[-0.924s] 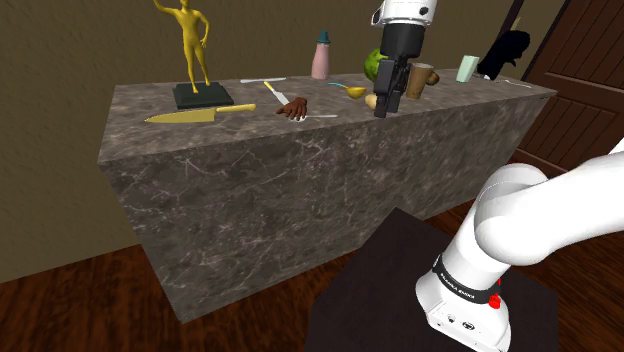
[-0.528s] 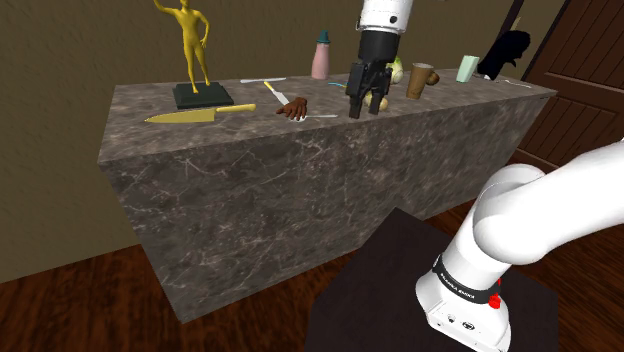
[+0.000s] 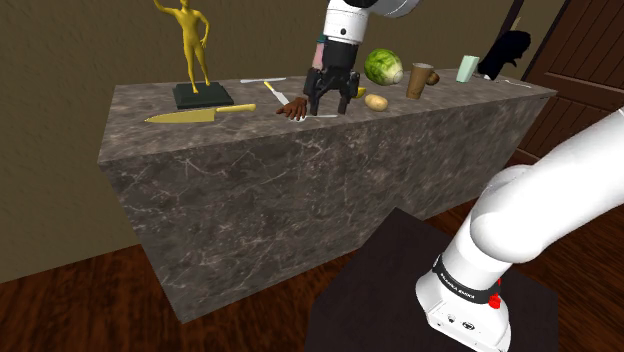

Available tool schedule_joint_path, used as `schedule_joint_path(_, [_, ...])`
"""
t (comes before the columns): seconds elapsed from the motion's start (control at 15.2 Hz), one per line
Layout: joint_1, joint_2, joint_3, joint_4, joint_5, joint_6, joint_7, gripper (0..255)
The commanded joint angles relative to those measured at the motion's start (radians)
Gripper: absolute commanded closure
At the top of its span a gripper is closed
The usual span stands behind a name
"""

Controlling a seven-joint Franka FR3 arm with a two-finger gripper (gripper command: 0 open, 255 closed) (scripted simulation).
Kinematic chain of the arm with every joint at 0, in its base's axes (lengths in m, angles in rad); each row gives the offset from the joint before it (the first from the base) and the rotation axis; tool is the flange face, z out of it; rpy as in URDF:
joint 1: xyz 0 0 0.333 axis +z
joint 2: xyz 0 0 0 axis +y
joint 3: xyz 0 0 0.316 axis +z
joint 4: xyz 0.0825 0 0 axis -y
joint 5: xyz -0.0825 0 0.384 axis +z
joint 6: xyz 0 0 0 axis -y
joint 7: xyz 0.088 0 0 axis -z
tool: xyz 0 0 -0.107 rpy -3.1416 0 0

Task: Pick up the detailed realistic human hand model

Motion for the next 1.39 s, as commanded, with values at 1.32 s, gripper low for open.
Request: schedule_joint_path(1.32, [-0.097,0.572,-0.028,0.429,-0.111,0.277,0.474,0])
